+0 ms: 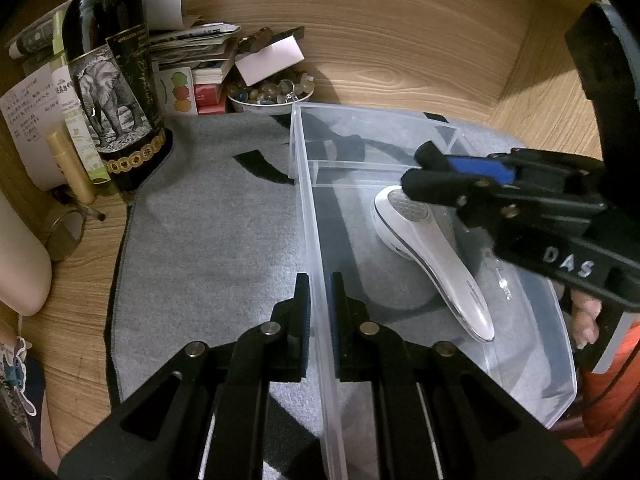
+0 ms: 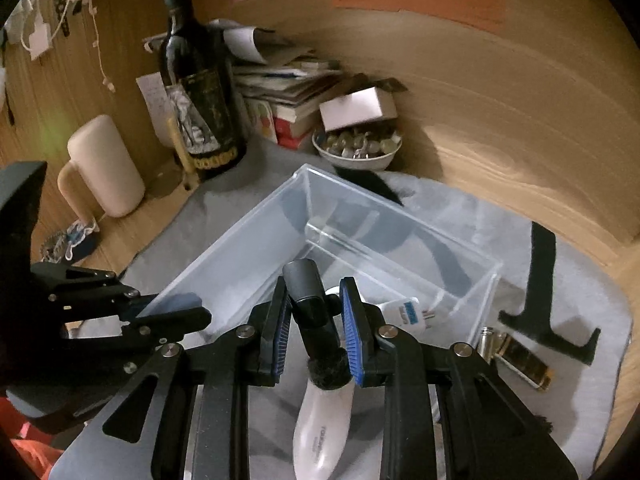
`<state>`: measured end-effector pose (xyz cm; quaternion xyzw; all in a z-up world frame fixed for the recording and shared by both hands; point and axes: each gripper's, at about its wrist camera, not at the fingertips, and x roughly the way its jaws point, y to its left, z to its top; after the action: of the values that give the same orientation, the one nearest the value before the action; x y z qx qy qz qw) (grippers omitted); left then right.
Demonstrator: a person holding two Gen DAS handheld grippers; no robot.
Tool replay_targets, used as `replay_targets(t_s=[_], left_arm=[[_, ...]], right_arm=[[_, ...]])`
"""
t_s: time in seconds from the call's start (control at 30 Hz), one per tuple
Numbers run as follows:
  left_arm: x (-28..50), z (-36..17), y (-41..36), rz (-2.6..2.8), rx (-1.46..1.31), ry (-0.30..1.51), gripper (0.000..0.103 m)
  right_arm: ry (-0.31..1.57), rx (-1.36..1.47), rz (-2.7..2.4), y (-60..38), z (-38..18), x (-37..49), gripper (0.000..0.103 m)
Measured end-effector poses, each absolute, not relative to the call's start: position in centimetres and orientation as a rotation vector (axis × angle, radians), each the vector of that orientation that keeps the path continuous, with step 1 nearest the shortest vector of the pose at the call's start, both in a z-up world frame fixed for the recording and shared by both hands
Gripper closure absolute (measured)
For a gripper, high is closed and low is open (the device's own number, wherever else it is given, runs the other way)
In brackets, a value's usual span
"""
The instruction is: Organize rigid objects
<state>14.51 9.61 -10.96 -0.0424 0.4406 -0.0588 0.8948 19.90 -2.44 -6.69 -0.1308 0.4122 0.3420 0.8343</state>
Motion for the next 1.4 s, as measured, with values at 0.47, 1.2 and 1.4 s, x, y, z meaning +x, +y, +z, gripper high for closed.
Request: replay_targets(t_s=[0.47, 1.2, 1.4], left_arm=[[14.5, -10.9, 9.7, -0.124, -0.084, 0.915, 0.094], [14.4, -10.9, 9.8, -0.124, -0.08, 0.917, 0.094], [14.4, -11.0, 9.8, -0.126, -0.081, 0.92, 0.094]], right_arm=[[0.737, -0.234, 0.635, -5.8, -3.5, 18.8, 0.047], [0.904, -0.095, 0.192, -20.6, -8.2, 21.9, 0.038], [1.017, -0.033, 0.199, -21.7, -11.5, 21.9, 0.038]])
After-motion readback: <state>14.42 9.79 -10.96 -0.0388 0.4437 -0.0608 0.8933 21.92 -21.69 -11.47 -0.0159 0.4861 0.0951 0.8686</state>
